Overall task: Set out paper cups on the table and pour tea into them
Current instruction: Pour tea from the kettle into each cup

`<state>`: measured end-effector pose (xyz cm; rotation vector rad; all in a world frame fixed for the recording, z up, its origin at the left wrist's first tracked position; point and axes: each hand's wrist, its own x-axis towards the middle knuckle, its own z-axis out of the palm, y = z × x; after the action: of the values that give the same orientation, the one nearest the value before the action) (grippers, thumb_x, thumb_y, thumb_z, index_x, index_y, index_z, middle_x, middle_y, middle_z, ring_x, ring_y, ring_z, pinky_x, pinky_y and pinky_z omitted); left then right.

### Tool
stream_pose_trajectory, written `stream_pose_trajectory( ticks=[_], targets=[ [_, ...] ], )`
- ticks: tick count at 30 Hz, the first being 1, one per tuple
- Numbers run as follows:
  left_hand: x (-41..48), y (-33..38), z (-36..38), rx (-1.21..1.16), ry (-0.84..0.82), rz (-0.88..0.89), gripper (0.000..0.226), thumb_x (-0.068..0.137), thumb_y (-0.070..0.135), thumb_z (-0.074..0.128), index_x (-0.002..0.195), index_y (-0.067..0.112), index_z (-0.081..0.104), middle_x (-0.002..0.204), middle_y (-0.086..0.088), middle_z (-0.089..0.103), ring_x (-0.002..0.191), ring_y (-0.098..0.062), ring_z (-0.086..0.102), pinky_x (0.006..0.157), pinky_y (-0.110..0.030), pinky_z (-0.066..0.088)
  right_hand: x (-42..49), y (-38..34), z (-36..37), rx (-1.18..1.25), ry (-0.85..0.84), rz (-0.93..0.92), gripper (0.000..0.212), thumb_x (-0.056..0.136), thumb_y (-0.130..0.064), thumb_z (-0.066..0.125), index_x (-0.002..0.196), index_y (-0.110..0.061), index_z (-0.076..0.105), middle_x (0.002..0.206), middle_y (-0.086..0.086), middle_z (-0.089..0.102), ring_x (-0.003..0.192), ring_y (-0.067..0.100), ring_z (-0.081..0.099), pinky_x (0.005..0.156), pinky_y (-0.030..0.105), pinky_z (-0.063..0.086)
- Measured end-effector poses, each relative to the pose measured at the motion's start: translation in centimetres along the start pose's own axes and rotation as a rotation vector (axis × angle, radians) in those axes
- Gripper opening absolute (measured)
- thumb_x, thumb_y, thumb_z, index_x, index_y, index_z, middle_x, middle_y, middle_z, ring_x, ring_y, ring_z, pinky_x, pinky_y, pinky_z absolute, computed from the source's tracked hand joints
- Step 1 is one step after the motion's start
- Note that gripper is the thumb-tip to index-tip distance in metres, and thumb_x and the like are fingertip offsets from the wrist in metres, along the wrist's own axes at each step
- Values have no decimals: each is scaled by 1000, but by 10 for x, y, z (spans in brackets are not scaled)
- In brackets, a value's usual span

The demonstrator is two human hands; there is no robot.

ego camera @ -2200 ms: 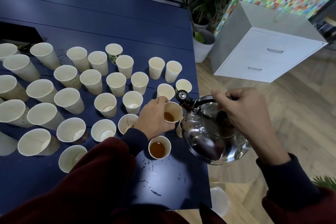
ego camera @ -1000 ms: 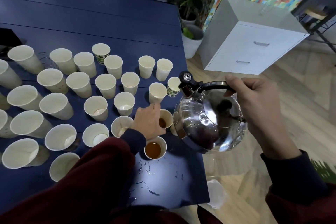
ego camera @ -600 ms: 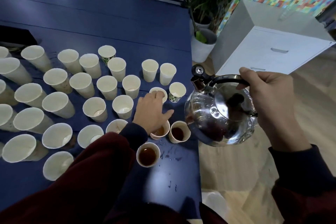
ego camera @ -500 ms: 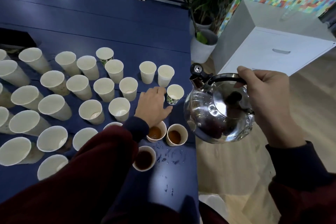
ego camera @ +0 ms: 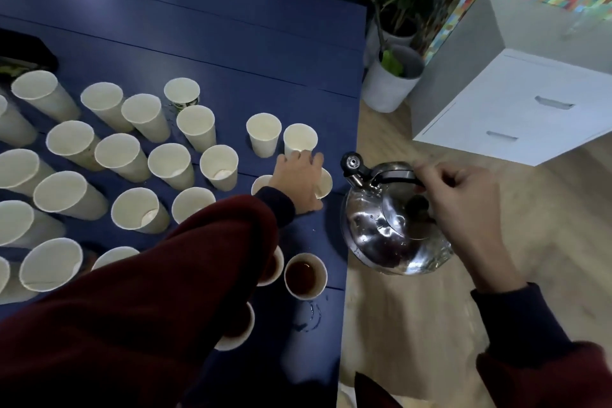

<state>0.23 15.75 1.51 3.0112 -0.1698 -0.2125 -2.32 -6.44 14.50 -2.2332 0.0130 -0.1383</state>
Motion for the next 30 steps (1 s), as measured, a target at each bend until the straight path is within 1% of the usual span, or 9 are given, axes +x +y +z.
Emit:
stream_pose_trajectory(
  ticks=[4, 6, 9, 10, 13, 17, 22, 27, 30],
  targets=[
    [3, -2, 6, 11, 47, 10, 53, 76, 51, 67, 114, 17, 54, 119, -4, 56, 110, -27, 53, 82, -38, 36, 6, 12, 6, -16, -50, -11, 45, 89, -31, 71, 49, -20, 55, 42, -2, 45, 47, 12, 43, 55, 31, 38],
    [-1, -2, 10, -22, 89, 35, 47, 74, 52, 67, 105, 18, 56, 109, -2, 58, 98, -25, 55, 75, -36, 32, 9, 16, 10, -19, -69, -15, 42, 88, -31, 73, 51, -21, 56, 43, -1, 46, 48, 14, 45, 56, 31, 40],
    [-11, -3, 13, -97, 107, 82, 50, 69, 57, 72, 99, 20, 57, 100, 2, 59, 91, -24, 56, 73, -36, 32, 10, 20, 13, -45, -86, -47, 42, 86, -36, 75, 51, -19, 57, 45, 2, 46, 49, 18, 45, 55, 34, 41],
    [-14, -5, 14, -101, 105, 92, 51, 67, 60, 72, 98, 22, 57, 99, 4, 60, 92, -23, 56, 72, -35, 32, 10, 21, 14, -58, -96, -55, 42, 84, -40, 75, 53, -17, 59, 47, 7, 50, 50, 25, 47, 56, 36, 43],
    [-22, -8, 16, -128, 68, 105, 60, 65, 64, 74, 106, 24, 55, 102, 6, 61, 95, -23, 55, 74, -37, 33, 9, 23, 16, -98, -126, -62, 45, 78, -50, 70, 56, -12, 64, 50, 12, 55, 57, 36, 56, 56, 40, 47],
    [-27, -7, 16, -167, 52, 102, 78, 62, 65, 77, 121, 22, 51, 111, 4, 63, 99, -24, 54, 80, -39, 34, 5, 22, 19, -134, -175, -56, 43, 84, -44, 75, 59, -11, 66, 54, 14, 59, 58, 34, 58, 55, 39, 48],
    [-28, -8, 19, -163, 56, 104, 65, 62, 65, 77, 107, 22, 57, 104, 4, 61, 94, -22, 52, 77, -37, 31, 1, 20, 18, -153, -191, -38, 43, 85, -43, 75, 58, -10, 65, 53, 10, 60, 56, 29, 60, 55, 35, 47],
    [-28, -8, 23, -152, 72, 109, 64, 61, 66, 76, 106, 23, 58, 103, 5, 61, 94, -21, 52, 75, -35, 28, -1, 22, 18, -202, -176, -13, 43, 84, -48, 73, 59, -14, 66, 52, 5, 63, 56, 23, 62, 57, 39, 51],
    [-27, -9, 24, -147, 68, 105, 64, 60, 69, 75, 104, 25, 57, 101, 6, 62, 93, -20, 52, 76, -36, 32, -2, 23, 17, -205, -171, -9, 46, 81, -56, 69, 59, -15, 67, 52, 4, 63, 55, 22, 63, 57, 40, 53]
  ],
)
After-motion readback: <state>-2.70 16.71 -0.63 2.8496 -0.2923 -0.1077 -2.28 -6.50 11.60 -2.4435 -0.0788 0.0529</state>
